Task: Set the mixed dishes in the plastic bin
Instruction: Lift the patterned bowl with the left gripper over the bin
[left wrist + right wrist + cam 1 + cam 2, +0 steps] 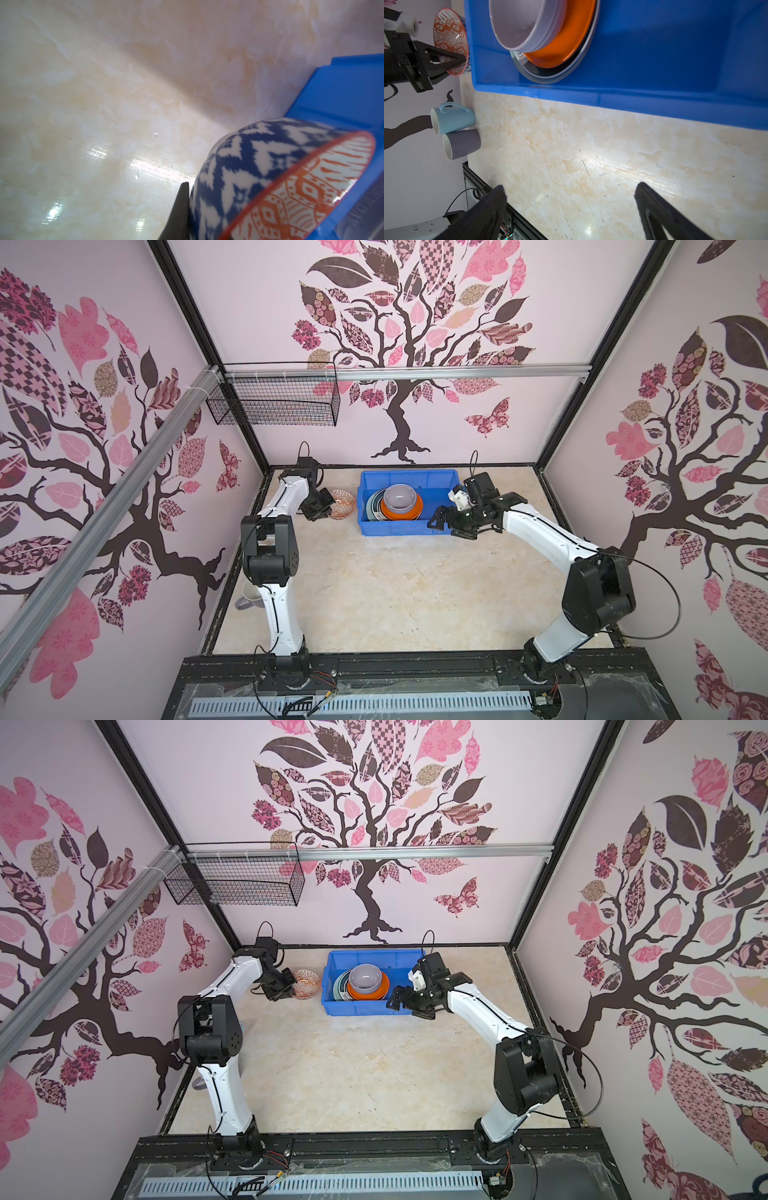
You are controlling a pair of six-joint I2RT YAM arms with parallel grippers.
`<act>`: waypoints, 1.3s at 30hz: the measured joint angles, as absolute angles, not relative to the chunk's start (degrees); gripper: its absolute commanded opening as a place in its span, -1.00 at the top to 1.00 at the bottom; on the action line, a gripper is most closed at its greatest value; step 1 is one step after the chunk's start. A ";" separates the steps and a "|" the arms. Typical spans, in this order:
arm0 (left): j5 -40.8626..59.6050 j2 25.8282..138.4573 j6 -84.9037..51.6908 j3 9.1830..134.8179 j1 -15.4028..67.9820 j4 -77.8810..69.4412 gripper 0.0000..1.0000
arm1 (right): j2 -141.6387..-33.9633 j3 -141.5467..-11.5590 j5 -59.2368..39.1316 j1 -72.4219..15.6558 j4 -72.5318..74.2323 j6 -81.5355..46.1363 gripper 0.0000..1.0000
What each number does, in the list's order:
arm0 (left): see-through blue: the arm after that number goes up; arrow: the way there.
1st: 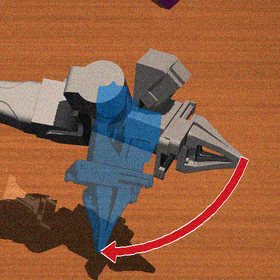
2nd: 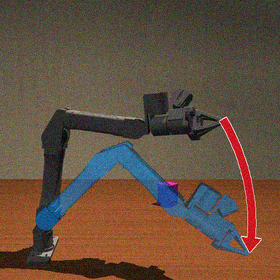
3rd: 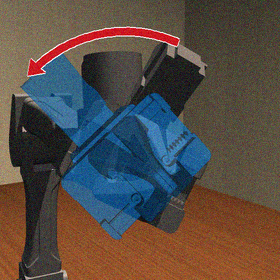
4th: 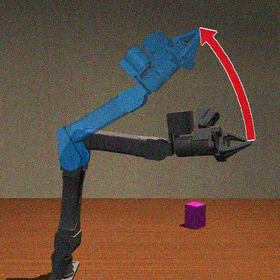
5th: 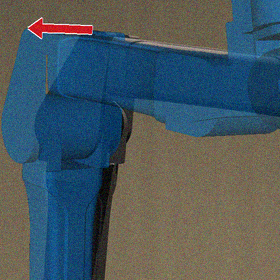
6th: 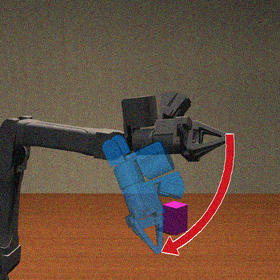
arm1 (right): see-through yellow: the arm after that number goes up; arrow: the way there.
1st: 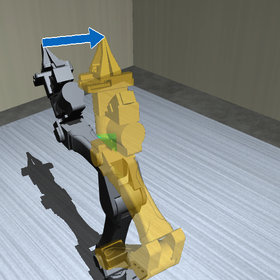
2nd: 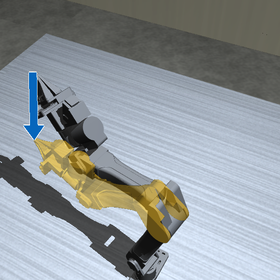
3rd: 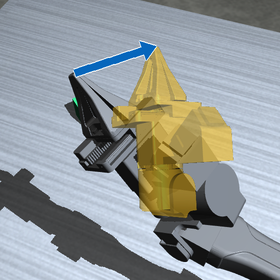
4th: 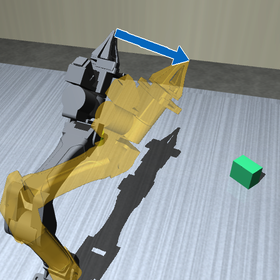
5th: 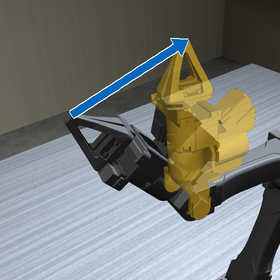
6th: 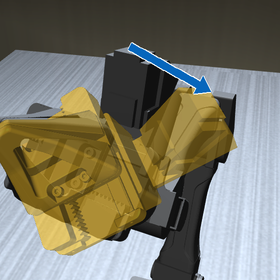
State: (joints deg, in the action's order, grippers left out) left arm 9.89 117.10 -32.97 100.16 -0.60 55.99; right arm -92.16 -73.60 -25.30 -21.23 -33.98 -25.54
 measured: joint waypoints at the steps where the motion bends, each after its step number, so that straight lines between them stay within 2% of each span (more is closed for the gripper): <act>1: 10.24 116.18 -32.97 100.18 -0.69 55.99 0.84 | -91.09 -73.08 -25.30 -21.23 -33.85 -25.54 -0.99; 7: 11.29 111.72 -33.23 102.04 1.10 57.60 0.83 | -85.65 -69.12 -25.12 -21.19 -34.06 -25.50 -0.99; 14: 11.64 111.59 -34.92 107.61 8.62 58.28 0.81 | -80.20 -64.93 -24.16 -21.17 -35.53 -25.54 -0.99; 24: 12.95 119.15 -36.05 121.16 19.49 59.18 0.81 | -72.05 -61.49 -22.22 -19.97 -39.40 -25.47 -0.99; 39: 15.70 129.21 -39.09 124.95 21.17 59.24 0.80 | -67.48 -61.17 -19.35 -17.12 -45.12 -24.08 -0.99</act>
